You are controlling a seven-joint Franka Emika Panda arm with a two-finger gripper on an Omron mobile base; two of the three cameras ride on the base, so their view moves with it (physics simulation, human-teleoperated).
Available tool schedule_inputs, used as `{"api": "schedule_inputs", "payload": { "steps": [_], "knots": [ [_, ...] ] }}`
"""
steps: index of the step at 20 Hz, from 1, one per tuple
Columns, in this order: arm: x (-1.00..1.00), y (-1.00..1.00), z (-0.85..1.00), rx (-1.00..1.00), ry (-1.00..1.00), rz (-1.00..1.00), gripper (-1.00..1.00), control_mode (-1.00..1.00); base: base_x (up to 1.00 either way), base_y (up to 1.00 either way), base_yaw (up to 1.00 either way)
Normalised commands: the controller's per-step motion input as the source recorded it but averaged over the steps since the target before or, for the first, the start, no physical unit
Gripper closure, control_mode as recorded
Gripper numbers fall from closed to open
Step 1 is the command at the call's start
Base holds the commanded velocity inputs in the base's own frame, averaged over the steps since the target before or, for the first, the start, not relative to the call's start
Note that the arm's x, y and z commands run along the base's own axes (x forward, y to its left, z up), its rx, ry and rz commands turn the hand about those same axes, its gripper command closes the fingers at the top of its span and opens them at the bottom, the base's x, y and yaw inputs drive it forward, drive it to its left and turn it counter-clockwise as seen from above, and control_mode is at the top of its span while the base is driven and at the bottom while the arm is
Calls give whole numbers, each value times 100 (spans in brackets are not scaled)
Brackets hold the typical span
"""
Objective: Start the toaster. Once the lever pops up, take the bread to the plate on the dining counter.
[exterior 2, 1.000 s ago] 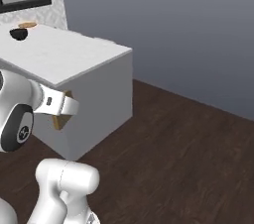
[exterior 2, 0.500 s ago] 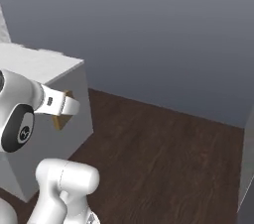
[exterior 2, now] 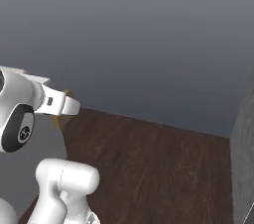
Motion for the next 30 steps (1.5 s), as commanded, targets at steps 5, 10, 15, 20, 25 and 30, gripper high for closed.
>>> {"api": "schedule_inputs", "payload": {
  "steps": [5, 10, 15, 20, 25, 30],
  "knots": [
    [0, 0, 0, 0, 0, 0, 100, 100, 100, 14, -10],
    [0, 0, 0, 0, 0, 0, 100, 100, 100, 12, 0],
    [0, 0, 0, 0, 0, 0, 100, 100, 100, 29, 8],
    [0, 0, 0, 0, 0, 0, 100, 100, 100, 30, 26],
    [0, 0, 0, 0, 0, 0, 100, 100, 100, 4, 57],
    [0, 0, 0, 0, 0, 0, 100, 100, 100, 0, 64]
  ]
}}
